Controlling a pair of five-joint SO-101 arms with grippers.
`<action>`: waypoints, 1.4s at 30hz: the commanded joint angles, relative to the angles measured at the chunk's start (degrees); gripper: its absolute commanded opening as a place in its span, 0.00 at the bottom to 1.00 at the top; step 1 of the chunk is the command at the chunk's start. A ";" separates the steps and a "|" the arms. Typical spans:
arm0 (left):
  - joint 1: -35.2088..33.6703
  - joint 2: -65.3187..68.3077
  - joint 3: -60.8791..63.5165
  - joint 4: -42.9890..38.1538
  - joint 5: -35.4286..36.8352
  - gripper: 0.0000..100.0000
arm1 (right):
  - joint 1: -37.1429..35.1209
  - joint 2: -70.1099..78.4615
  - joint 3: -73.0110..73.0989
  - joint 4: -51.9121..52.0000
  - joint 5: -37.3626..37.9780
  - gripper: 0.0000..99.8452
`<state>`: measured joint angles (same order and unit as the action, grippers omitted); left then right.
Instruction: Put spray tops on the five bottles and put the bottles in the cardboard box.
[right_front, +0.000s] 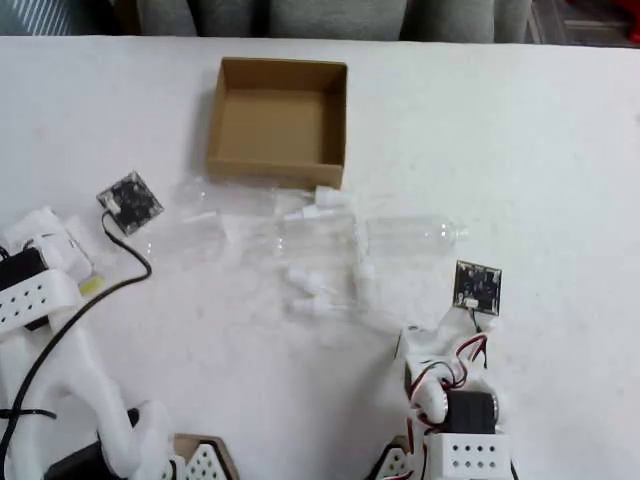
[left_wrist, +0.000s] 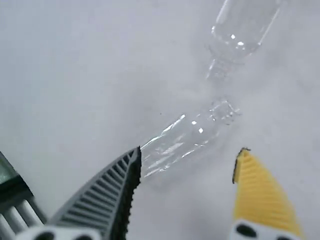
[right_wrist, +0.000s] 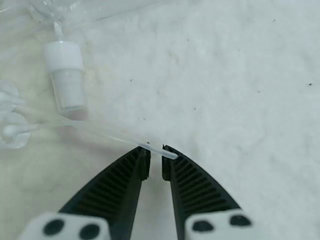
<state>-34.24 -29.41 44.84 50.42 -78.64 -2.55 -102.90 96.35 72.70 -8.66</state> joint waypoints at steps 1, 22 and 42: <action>-0.66 2.33 -3.34 2.11 -7.38 0.32 | 0.04 -0.22 0.44 0.22 -0.18 0.02; -6.64 32.31 -20.31 11.34 -20.13 0.32 | -0.40 -0.22 0.44 0.22 -0.09 0.02; -2.24 32.22 -23.30 28.66 14.33 0.11 | -0.22 -0.22 0.44 0.22 -0.09 0.02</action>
<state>-37.41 3.30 25.93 77.49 -68.00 -2.55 -102.90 96.35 72.70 -8.66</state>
